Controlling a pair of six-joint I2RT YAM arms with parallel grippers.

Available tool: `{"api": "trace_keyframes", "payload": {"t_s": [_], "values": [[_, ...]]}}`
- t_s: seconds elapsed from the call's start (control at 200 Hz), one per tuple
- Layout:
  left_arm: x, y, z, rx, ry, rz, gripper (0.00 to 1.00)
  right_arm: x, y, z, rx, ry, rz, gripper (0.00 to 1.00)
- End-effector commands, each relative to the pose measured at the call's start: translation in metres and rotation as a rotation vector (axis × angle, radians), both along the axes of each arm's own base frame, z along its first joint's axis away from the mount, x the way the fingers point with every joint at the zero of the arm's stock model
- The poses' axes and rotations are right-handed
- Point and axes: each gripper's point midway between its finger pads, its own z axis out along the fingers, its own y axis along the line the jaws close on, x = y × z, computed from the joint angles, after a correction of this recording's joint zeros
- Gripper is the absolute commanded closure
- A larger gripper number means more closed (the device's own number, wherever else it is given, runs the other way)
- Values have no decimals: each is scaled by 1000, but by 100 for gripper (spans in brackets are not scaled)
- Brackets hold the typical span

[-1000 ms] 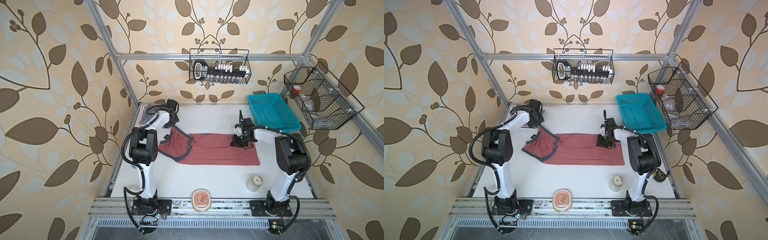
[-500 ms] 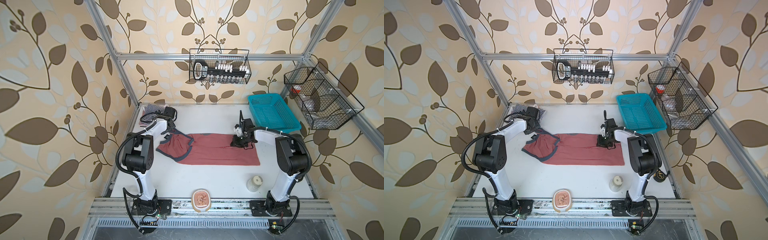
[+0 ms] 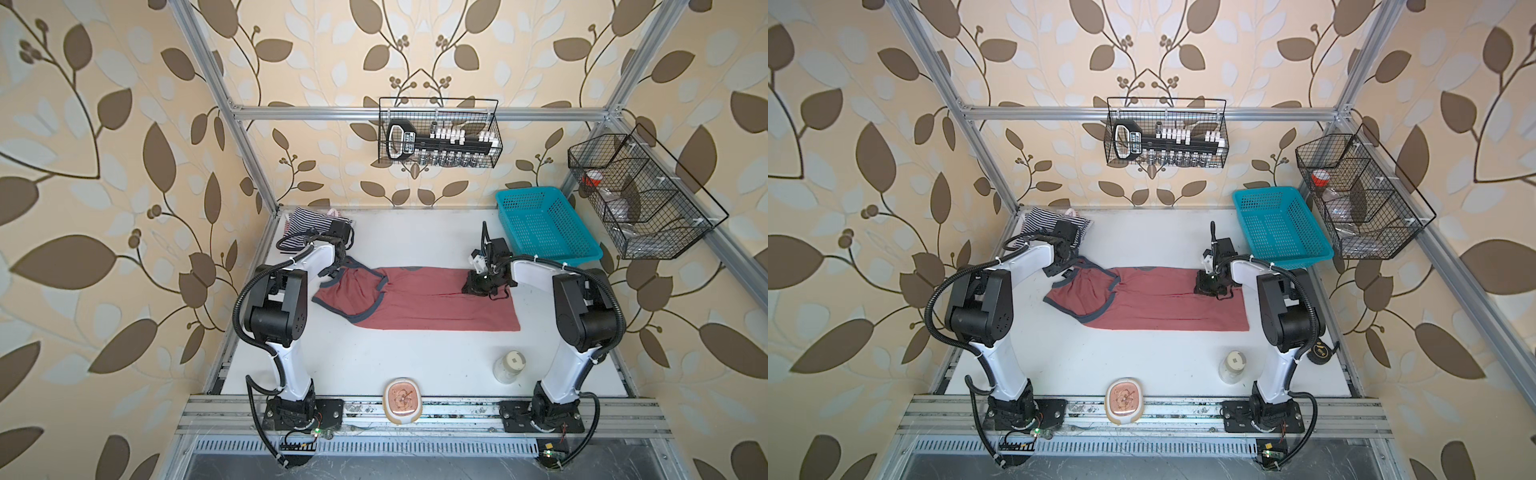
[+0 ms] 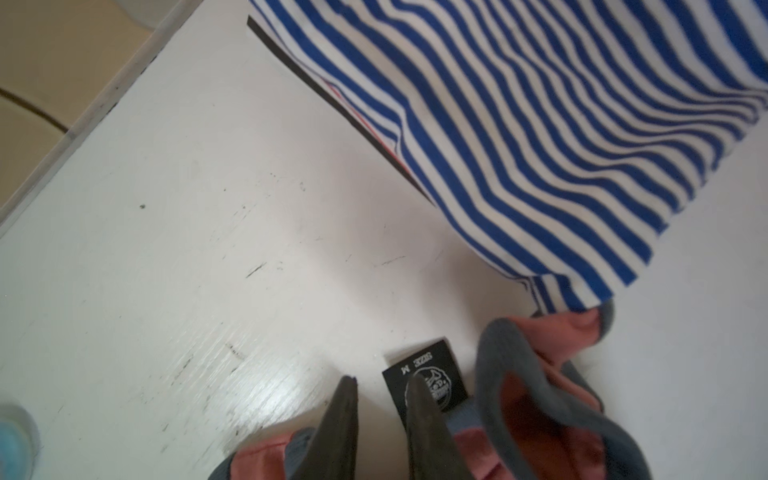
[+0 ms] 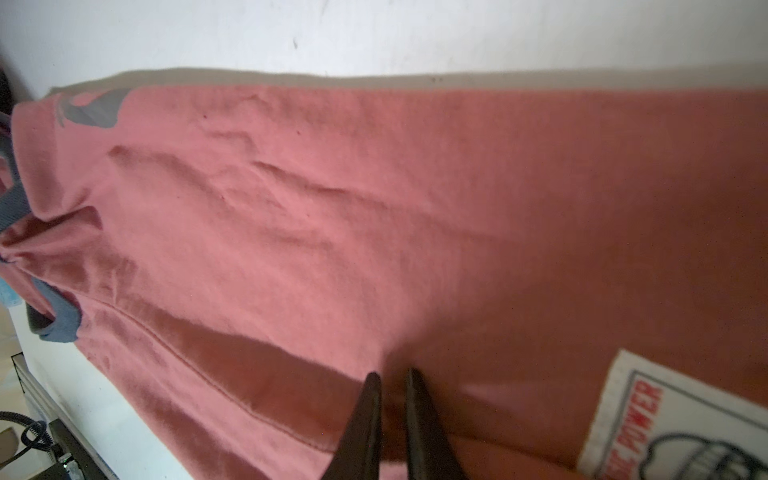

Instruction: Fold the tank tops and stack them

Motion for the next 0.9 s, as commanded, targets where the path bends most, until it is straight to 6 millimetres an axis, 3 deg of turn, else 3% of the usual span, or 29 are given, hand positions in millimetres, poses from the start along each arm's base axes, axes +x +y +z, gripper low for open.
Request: {"api": "trace_keyframes", "payload": {"t_s": [0.0, 0.075, 0.2, 0.29, 0.375, 0.47, 0.62, 0.745, 0.895], "values": [[-19, 7, 15, 3, -22, 56, 77, -28, -11, -15, -48, 98, 8, 85], [-27, 3, 19, -40, -31, 65, 78, -27, -11, -13, -52, 96, 13, 85], [-25, -21, 51, -121, -137, 27, 79, -16, -6, 3, -53, 60, 37, 85], [-16, -51, 79, -162, -193, -44, 78, -10, 1, 12, -57, 47, 65, 85], [-9, -85, 87, -227, -176, -122, 78, -7, 9, 16, -68, 44, 97, 88], [-4, -118, 76, -279, -99, -206, 79, -7, 15, 16, -76, 54, 120, 92], [-9, -150, 41, -316, 35, -283, 87, -12, 18, 13, -81, 72, 138, 100], [-15, -161, 9, -332, 123, -298, 90, -18, 14, 6, -106, 103, 145, 100], [-22, -163, -11, -330, 180, -296, 92, -36, 6, -7, -142, 152, 149, 100]]}}
